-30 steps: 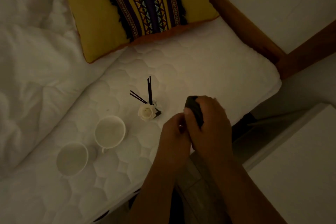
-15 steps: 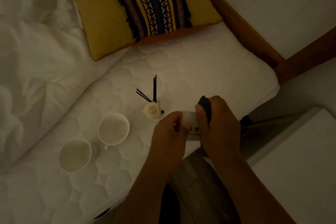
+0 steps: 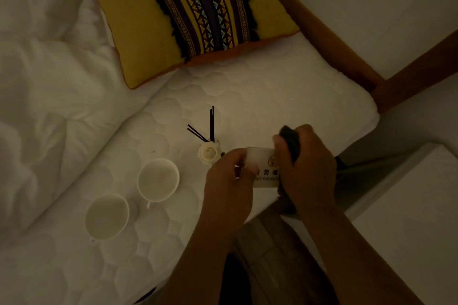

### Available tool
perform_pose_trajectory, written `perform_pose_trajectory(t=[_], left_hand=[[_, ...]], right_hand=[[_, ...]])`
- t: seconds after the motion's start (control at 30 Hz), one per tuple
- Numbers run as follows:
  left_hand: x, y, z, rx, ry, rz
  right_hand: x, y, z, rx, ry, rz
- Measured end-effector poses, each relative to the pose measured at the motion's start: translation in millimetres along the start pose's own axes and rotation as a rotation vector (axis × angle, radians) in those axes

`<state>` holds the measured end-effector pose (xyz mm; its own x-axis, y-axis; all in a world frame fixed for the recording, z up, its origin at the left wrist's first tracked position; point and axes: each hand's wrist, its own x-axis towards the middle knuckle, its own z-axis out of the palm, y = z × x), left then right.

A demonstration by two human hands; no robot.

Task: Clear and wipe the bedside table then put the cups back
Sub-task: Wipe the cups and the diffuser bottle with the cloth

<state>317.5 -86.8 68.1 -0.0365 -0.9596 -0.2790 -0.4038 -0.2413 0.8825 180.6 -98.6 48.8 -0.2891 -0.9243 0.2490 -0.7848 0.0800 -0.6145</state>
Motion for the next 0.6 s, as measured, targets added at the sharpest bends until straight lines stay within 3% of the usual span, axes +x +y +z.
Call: perform_pose_trajectory(t=[0.13,0.2,0.3,0.37,0.5,0.6], left_hand=[[-6,-6,3,-0.072,0.05,-0.038],[-9,-12,1,-0.205,0.075,-0.095],[-8,-17,-4,-0.337,0.073,-0.157],[-7,-17,-1,-0.342,0.086,-0.161],[-9,-13,19,-0.337,0.167,-0.155],[-10,-12,33,-0.35,0.239,-0.122]], right_hand=[[5,6,3,0.325,0.055,0.428],[8,8,0,0.588,-0.058,0.584],[7,9,-10,0.774,-0.203,0.664],[-2,8,-9,0.749,-0.14,0.678],[-29,0,5,0.49,0.175,0.668],[-43,2,12,0.461,0.218,0.731]])
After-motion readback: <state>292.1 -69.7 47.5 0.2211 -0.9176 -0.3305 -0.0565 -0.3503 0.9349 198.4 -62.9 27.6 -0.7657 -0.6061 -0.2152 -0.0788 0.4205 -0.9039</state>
